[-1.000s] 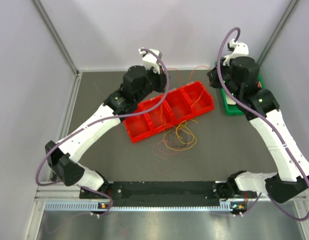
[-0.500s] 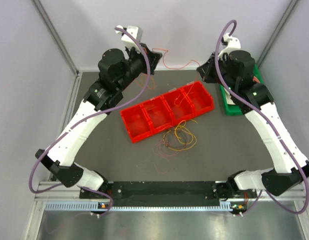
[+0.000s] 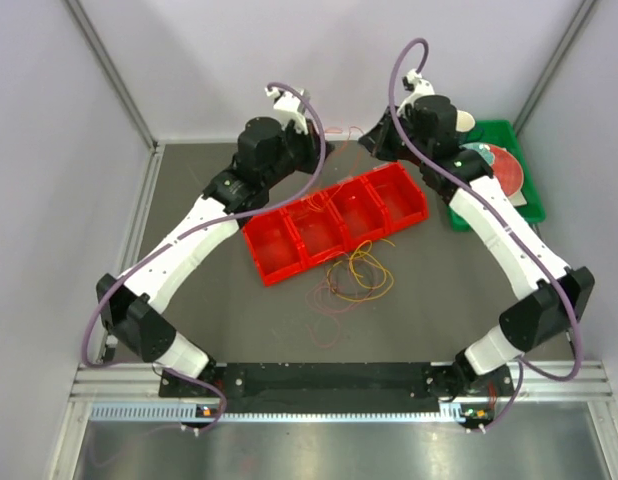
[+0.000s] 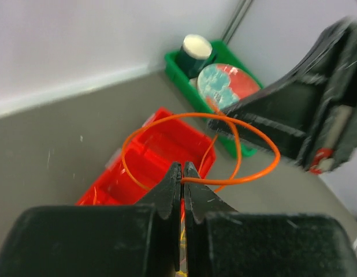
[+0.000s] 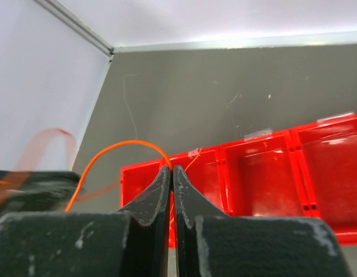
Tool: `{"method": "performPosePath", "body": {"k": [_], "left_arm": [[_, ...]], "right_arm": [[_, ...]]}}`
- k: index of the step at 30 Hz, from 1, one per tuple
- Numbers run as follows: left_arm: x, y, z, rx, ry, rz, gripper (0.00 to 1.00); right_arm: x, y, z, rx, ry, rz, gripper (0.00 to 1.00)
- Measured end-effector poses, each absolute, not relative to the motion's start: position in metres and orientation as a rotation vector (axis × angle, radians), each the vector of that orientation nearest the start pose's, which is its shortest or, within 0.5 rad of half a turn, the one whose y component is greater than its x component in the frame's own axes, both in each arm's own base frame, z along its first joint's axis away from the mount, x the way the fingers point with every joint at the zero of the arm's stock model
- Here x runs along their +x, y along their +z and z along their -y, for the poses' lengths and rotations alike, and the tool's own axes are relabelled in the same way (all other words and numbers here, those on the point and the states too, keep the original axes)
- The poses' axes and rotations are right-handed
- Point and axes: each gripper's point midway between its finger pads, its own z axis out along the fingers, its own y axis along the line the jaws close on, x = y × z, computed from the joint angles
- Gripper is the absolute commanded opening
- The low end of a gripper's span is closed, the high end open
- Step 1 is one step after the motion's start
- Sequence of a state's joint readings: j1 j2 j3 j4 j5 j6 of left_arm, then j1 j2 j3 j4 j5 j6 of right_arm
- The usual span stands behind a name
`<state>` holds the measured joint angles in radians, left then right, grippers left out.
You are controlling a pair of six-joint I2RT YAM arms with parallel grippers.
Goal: Untangle the cables
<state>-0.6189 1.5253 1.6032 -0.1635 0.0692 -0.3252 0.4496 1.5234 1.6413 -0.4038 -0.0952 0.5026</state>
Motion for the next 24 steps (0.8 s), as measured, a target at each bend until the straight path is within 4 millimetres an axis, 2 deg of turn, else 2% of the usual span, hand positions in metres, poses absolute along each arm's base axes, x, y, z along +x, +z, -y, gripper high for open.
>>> {"method": "performPosePath", "body": {"k": [3,6,9,12,15,22,24], "left_arm": [[0.396,0.349,0.295,0.262,-0.75,-1.784,0.0],[0.41,0.316,0.283,0.208,-0.742,-1.85,0.0],[0.426,0.299,0.278,0.172,-0.735,-1.874,0.0],[0.432,0.29,0.282,0.167,-0.747,-1.881,0.0],[0.432,0.277,0.283,0.163,-0.754,-1.896,0.0],[0.421,0.218,0.275,0.121,-0.75,-2.008,0.0],[0.421,0.21,0.272,0.107,-0.743,-2.028,0.0]], "right_arm": [[0.417,0.346,-0.249,-0.005,0.765,-1.949,0.0],[0.426,0.328,-0.26,0.001,0.776,-1.979,0.0],[0.434,0.306,-0.27,0.004,0.773,-2.022,0.0],[0.436,0.284,-0.277,0.006,0.765,-2.064,0.0],[0.433,0.261,-0.28,0.009,0.757,-2.114,0.0],[0.434,0.22,-0.29,0.004,0.731,-2.199,0.0],[0.435,0.211,-0.292,0.005,0.725,-2.217,0.0]]}}
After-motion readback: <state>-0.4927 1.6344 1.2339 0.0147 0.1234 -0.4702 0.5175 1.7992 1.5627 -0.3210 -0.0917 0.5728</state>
